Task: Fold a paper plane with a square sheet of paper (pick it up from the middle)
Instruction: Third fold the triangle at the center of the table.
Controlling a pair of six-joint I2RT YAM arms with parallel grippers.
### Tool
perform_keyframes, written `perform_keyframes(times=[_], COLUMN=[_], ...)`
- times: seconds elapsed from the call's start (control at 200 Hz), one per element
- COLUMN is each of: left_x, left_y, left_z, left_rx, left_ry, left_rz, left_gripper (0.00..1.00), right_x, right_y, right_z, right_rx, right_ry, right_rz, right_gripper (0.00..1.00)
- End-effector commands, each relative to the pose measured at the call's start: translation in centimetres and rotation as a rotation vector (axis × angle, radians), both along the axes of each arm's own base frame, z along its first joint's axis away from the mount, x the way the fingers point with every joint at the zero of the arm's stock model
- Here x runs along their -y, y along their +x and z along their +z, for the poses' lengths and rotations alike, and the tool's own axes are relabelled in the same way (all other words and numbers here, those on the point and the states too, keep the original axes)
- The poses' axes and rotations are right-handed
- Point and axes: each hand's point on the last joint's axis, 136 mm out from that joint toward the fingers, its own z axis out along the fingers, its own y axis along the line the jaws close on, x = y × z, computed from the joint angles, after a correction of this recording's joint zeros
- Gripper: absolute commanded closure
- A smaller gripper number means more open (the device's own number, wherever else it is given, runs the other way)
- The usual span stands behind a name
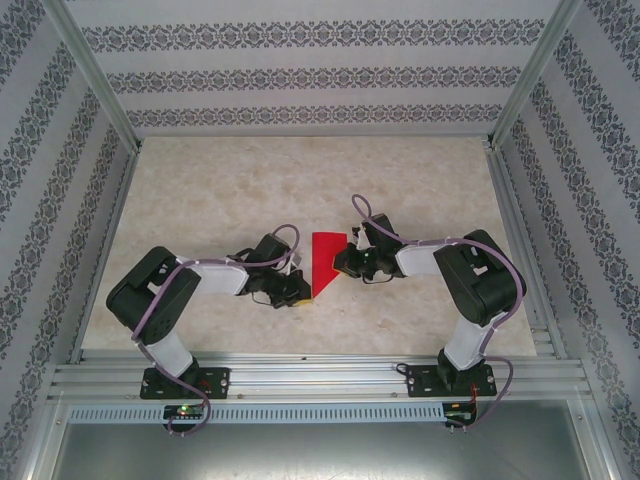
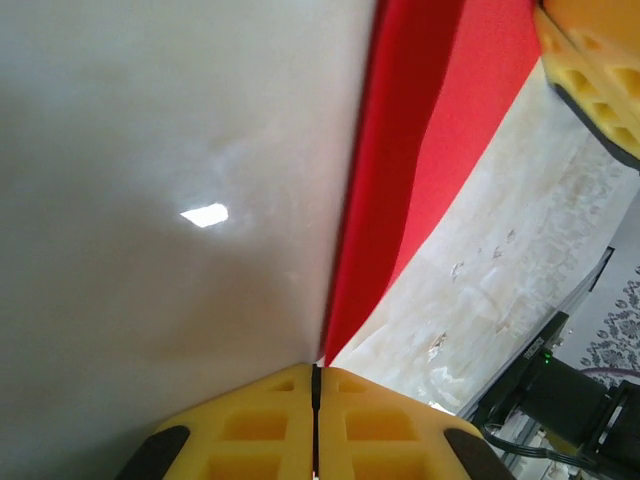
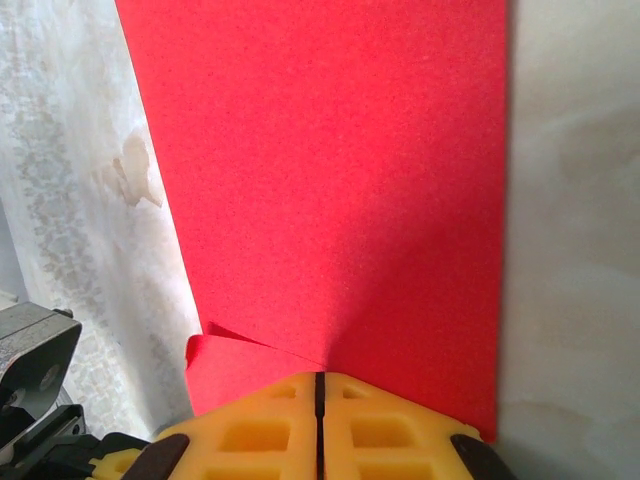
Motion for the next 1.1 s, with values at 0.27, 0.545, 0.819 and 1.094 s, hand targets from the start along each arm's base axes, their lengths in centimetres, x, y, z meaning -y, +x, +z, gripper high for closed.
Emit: perform_keyframes(times=[0.27, 0.545, 0.819, 1.094], left_x=[1.2, 1.9, -2.0, -2.7], left_y=[3.3, 3.6, 1.6, 1.1], left_z=[4.0, 0.9, -2.8, -3.4], left_rx=[0.107, 0.051, -0.008, -0.014], left_ry=[-0.035, -0.025, 0.209, 0.251], left_rz=[0.006, -0.006, -0.022, -0.045], left_gripper=[0.89, 0.90, 0.92, 0.94], right_x=[2.5, 2.3, 1.0, -1.4], right_y=[-1.8, -1.7, -0.3, -0.2], right_z=[-3.7, -3.8, -0.1, 5.6], right_rx=[-0.093, -0.100, -0.030, 0.101], right_ry=[-0.147, -0.140, -0.058, 0.011], right_rz=[-0.090, -0.087, -0.049, 0.006], right_gripper=[0.92, 0.91, 0.88, 0.92])
